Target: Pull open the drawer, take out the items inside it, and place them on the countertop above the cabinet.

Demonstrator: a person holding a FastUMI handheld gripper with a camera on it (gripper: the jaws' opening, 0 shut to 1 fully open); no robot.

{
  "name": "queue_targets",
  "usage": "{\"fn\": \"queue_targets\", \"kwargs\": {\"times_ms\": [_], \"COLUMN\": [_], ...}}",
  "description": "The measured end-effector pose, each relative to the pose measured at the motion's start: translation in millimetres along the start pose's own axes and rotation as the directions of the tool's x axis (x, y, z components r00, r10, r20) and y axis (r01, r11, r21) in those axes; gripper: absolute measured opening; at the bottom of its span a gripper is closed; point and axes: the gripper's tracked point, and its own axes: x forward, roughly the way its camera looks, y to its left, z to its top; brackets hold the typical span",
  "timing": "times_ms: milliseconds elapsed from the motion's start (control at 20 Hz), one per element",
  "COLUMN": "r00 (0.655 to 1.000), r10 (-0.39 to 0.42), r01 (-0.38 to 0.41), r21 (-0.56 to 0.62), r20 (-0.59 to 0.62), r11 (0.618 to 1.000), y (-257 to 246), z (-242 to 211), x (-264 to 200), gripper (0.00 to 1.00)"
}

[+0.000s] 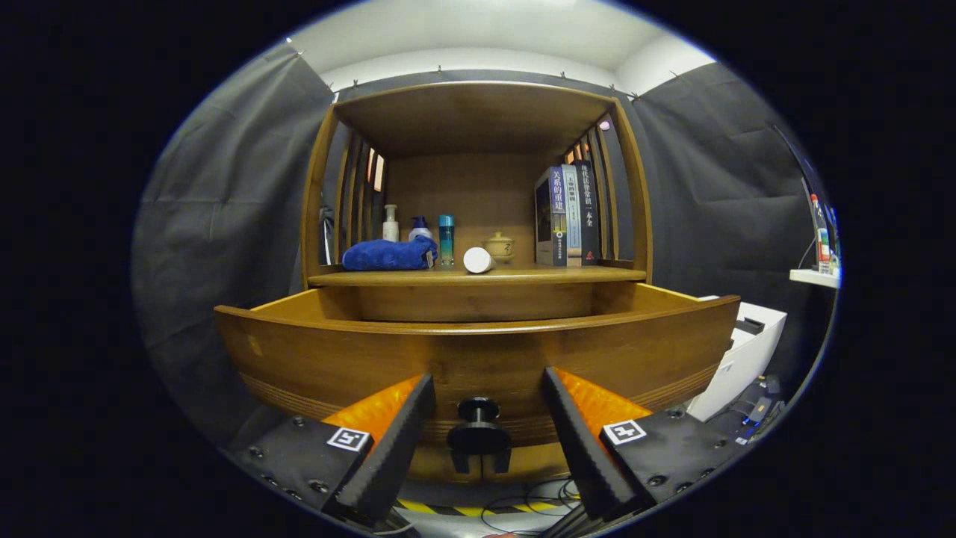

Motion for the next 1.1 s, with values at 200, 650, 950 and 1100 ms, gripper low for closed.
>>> {"fn": "queue_targets", "kwargs": {"times_ms": [200, 650, 950, 1100], "r00": [1.0, 0.997, 0.995, 0.994], "r10": [0.0, 0.005, 0.011, 0.01], "r01": [0.0, -0.003, -0.008, -0.006], "r21": [-0.006, 0.025, 0.041, 0.042], "r20": [-0.025, -0.077, -0.096, -0.106], "r11": [1.0, 1.0, 0.999, 0.999], "y": [1, 2, 3, 4], "z": [5, 14, 18, 21], "x": [27, 94, 135, 151], "gripper": [0.98, 0.98, 0.98, 0.98]}}
